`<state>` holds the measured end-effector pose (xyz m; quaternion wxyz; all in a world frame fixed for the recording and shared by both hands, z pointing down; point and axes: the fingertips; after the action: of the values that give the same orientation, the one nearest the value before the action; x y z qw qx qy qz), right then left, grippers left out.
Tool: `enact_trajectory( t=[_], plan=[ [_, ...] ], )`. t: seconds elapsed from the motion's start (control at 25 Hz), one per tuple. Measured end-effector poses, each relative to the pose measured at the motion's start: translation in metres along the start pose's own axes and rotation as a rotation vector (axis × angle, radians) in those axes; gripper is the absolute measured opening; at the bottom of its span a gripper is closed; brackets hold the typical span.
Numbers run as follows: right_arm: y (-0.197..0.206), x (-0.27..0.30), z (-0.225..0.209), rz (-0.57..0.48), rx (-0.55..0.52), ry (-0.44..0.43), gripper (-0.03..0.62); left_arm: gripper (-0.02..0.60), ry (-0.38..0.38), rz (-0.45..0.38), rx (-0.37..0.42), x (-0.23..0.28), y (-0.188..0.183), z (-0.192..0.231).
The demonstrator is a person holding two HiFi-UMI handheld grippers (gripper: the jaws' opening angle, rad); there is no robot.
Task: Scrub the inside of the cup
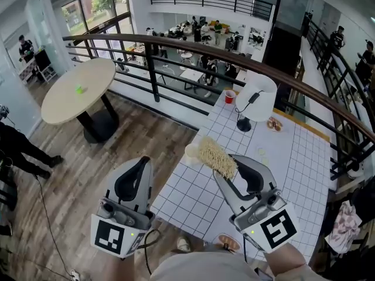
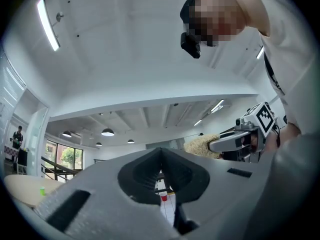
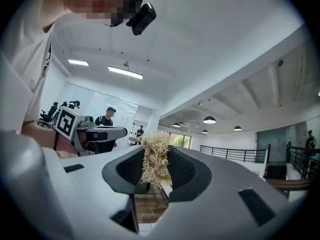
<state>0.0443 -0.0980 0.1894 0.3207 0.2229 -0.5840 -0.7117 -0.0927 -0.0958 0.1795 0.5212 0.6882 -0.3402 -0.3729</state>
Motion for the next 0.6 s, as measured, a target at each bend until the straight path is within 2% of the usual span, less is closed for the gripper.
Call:
enact_trajectory(
  t=[0.12, 0.24, 0.36, 0.52, 0.6],
  plan=[
    [0.022, -0.012, 0.009, 0.004, 0.015, 0.029, 0.121, 0.014, -0.010, 0.019, -0.034, -0.016, 0.021, -0.005],
    [0.053, -0.017, 0.015, 0.066, 0.029, 0.047, 0.120, 0.014, -0.008, 0.083, -0.045, -0.028, 0.049, -0.012],
    [0.076, -0.017, 0.020, 0.109, 0.108, 0.023, 0.121, 0.014, -0.003, 0.156, -0.039, -0.033, 0.076, -0.020],
    [0.095, -0.018, 0.022, 0.132, 0.222, -0.016, 0.120, 0.014, 0.004, 0.181, -0.065, -0.034, 0.093, -0.030],
    [0.095, -0.019, 0.022, 0.111, 0.260, -0.040, 0.120, 0.014, 0.008, 0.191, -0.070, -0.032, 0.095, -0.033]
  ],
)
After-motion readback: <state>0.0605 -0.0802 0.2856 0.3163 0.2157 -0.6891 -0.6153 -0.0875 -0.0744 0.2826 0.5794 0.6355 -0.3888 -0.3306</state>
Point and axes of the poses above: the fingertips, and each gripper's own axes: x forward along the fingers, z to its left, y out of its underside, and after that the axes turned 8 degrees about z, right-handed
